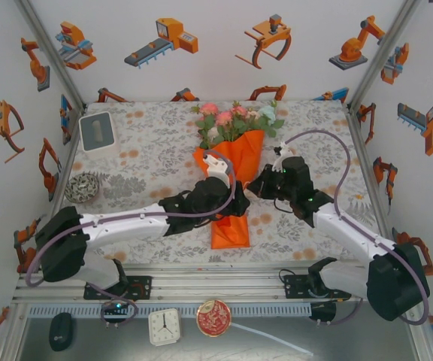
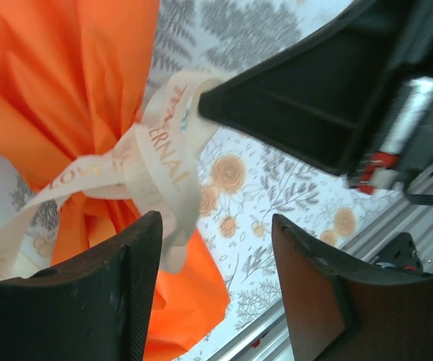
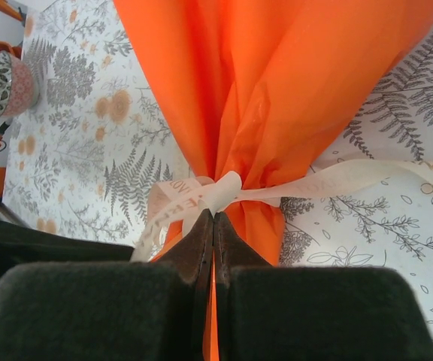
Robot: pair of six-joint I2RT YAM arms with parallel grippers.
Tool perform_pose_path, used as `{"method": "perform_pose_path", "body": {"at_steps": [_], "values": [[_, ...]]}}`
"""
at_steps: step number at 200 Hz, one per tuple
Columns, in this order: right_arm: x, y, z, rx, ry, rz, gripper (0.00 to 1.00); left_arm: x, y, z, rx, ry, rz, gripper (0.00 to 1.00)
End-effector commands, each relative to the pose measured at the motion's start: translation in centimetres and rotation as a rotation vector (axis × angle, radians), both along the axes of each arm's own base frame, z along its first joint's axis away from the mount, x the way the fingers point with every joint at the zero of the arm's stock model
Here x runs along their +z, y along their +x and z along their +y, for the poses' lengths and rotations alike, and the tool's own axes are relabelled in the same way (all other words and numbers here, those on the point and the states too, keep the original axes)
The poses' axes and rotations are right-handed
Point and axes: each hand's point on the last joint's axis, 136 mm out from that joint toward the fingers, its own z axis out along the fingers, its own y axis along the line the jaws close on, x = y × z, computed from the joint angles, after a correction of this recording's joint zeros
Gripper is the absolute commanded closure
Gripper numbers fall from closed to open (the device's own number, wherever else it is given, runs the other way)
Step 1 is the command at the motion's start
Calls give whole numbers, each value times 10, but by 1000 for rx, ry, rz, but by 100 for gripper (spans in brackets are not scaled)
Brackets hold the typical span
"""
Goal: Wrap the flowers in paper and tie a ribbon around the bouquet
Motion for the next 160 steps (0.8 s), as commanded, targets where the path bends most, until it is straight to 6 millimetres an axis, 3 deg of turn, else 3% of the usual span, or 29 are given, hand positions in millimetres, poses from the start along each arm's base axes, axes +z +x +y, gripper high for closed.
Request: {"method": "perform_pose_path", "body": {"at_steps": [1, 24, 53, 81, 112, 139, 160], "values": [[24, 0, 12, 65, 36, -59, 100, 40, 7, 14, -17, 35, -200, 39], [29, -3, 24, 129, 52, -65, 100, 48, 22, 33, 37, 63, -208, 39], [29, -16, 51, 267, 34, -88, 100, 46, 56, 67, 162, 53, -114, 39], [32, -34, 81, 414, 47, -109, 100, 40, 74, 77, 151, 20, -11, 40], [34, -30, 87, 408, 39, -111, 100, 33, 64, 63, -33, -44, 87, 50], [39, -41, 100, 493, 70, -137, 100, 30, 65, 72, 10, -118, 183, 50], [39, -45, 107, 527, 64, -148, 100, 29, 57, 66, -13, -162, 251, 50]]}}
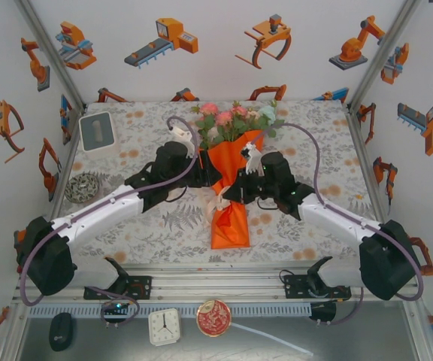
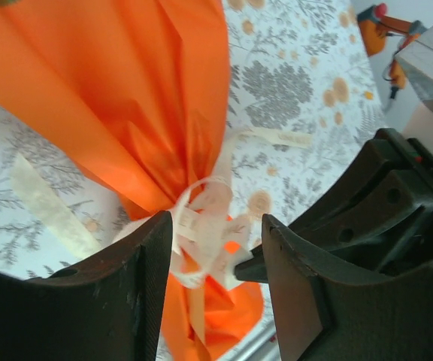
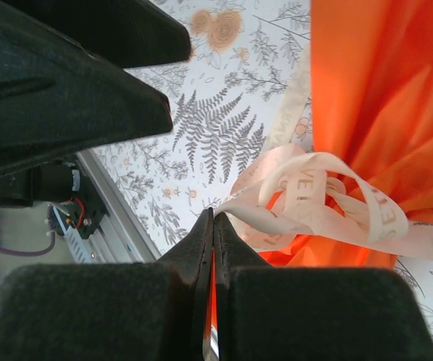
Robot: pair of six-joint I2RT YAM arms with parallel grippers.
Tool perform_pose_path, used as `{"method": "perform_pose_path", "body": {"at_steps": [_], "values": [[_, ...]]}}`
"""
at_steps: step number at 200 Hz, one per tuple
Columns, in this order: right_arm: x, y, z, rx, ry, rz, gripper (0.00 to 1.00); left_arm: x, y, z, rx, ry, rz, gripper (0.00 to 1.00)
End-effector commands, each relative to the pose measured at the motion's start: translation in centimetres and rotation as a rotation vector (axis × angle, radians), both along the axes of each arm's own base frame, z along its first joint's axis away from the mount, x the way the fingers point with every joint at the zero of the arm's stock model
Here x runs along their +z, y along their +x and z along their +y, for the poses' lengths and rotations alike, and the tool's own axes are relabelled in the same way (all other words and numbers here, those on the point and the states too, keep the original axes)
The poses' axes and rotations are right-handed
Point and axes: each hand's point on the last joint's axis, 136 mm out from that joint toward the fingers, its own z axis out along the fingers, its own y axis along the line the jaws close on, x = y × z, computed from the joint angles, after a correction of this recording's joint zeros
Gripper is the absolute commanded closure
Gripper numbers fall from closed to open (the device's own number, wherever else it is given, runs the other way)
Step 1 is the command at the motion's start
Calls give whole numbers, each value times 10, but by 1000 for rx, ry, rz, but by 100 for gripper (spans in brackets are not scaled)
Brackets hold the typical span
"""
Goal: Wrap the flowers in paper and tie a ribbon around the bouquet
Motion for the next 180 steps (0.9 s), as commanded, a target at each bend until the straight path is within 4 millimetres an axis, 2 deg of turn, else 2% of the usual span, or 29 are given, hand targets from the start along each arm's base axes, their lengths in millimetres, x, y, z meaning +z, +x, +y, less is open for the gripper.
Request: {"method": "perform_pose_path", "body": {"at_steps": [1, 36, 76, 91, 107, 152, 180], "values": [[25, -4, 17, 82, 47, -88, 100, 3, -16, -8, -54, -92, 117, 50], [20, 3, 9, 25, 10, -115, 100, -30, -20, -1, -16, -11, 238, 47], [19, 0, 9, 37, 10, -118, 100, -42, -24, -12, -48, -75, 295, 47], [18, 1, 8, 32, 8, -120, 100, -42, -27, -23, -87, -118, 321, 48], [17, 3, 6, 17, -2, -123, 100, -49, -31, -30, -114, -134, 371, 52], [16, 11, -6, -67, -21, -174, 98, -76, -33, -27, -75, -104, 455, 62], [19, 14, -15, -114, -27, -214, 95, -83, -33, -24, -56, -106, 473, 75]]}}
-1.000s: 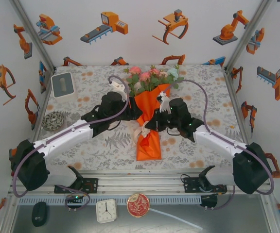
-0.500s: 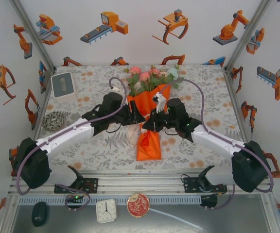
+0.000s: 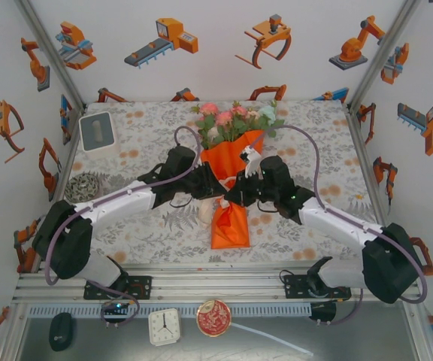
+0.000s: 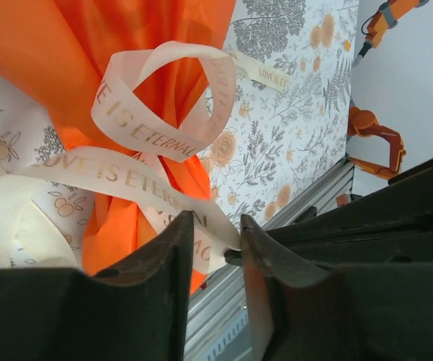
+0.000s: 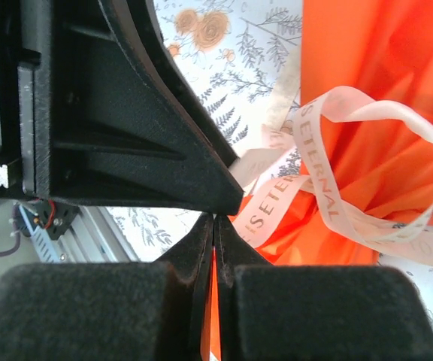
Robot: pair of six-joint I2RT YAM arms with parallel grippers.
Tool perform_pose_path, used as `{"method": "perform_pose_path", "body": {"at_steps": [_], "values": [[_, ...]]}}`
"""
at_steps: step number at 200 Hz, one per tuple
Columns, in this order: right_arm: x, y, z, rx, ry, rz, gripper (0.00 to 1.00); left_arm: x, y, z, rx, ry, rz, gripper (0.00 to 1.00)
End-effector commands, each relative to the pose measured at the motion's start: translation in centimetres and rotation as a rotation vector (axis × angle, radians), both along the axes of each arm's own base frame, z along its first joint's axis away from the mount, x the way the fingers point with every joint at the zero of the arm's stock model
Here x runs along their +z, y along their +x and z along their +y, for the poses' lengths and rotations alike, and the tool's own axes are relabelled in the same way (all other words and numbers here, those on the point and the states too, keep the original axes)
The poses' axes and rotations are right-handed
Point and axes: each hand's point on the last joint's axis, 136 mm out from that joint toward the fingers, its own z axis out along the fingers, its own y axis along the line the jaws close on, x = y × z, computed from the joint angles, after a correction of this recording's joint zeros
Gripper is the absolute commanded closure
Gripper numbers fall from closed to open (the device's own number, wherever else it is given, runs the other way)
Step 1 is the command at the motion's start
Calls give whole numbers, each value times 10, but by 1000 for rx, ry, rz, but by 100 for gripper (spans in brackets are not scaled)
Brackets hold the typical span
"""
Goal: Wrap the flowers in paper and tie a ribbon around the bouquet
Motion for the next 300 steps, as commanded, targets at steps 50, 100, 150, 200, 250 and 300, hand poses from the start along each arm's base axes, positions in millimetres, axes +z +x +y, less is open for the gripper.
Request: {"method": "perform_pose_path", "body": {"at_steps": [50, 100, 150, 200, 250, 300], "values": [[25, 7, -4, -35, 46, -121, 74, -6, -7, -1, -15, -37, 54, 100], [9, 46, -77, -404, -27, 82, 54, -2, -2, 32, -23, 110, -94, 100], [-19, 80, -73, -429, -147, 186, 55, 14, -6, 46, -50, 171, -200, 100], [-6, 49, -25, -202, -177, 49, 63, 12, 0, 63, -13, 265, -246, 100], [-29, 51, 13, -111, -236, 72, 40, 13, 2, 60, -26, 264, -252, 100], [-27, 60, 30, -68, -221, 74, 86, 16, 3, 59, -16, 251, -254, 100]]}}
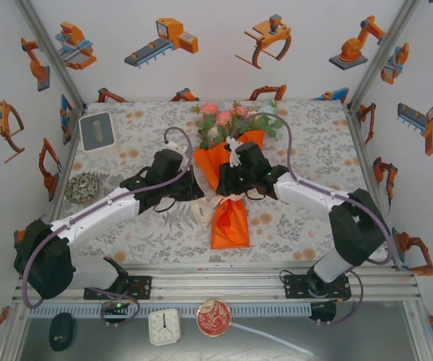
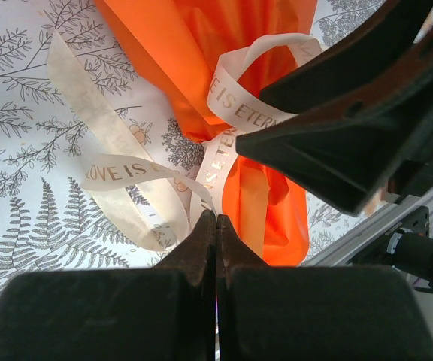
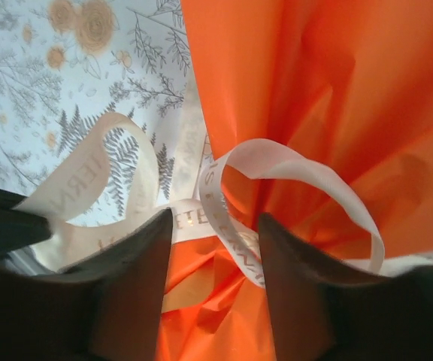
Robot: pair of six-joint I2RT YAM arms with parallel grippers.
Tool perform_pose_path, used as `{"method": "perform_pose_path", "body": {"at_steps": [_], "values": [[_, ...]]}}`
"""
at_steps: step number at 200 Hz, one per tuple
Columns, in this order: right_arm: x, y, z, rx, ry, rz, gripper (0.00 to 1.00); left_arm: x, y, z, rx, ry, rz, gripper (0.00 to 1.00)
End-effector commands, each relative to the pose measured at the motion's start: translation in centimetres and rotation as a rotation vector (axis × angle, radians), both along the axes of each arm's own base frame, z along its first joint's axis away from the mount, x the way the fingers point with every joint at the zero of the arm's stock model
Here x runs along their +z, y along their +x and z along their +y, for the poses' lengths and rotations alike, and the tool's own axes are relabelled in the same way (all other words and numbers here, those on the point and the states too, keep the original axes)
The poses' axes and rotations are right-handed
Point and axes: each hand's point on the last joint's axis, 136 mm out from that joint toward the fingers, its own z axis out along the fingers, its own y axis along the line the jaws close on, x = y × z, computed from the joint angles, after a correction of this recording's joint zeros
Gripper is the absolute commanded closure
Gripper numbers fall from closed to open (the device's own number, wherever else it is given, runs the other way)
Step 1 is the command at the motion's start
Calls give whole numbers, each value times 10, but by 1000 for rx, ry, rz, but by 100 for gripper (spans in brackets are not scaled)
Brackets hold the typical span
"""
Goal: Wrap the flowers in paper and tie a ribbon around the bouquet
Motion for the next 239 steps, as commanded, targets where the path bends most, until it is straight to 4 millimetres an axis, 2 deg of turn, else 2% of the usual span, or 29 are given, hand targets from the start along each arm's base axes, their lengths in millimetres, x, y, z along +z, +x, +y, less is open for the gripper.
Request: {"method": "perform_pose_path", "body": {"at_steps": [1, 12, 43, 59, 89, 139, 168, 190, 239], "values": [[27, 6, 10, 29, 44, -57, 87, 8, 3, 1, -3, 3, -30, 100], [39, 5, 6, 16, 54, -89, 100, 7, 4, 0, -4, 5, -30, 100], [94, -2, -35, -75, 55, -262, 100, 7, 4, 1, -6, 11, -34, 100], [115, -8, -56, -106, 62, -336, 100, 8, 4, 2, -5, 9, -37, 100], [123, -22, -69, -79, 22, -364, 100, 12, 6, 0, -8, -2, -43, 100], [134, -45, -99, -73, -69, -406, 100, 33, 15, 2, -2, 5, -108, 100], [128, -57, -81, 31, -8, -367, 100, 49, 16, -8, -60, -26, -143, 100], [122, -54, -54, 87, 84, -292, 100, 55, 16, -20, -102, -65, -152, 100], [99, -18, -6, 109, 182, -189, 100, 56, 15, -31, -124, -127, -128, 100]]}}
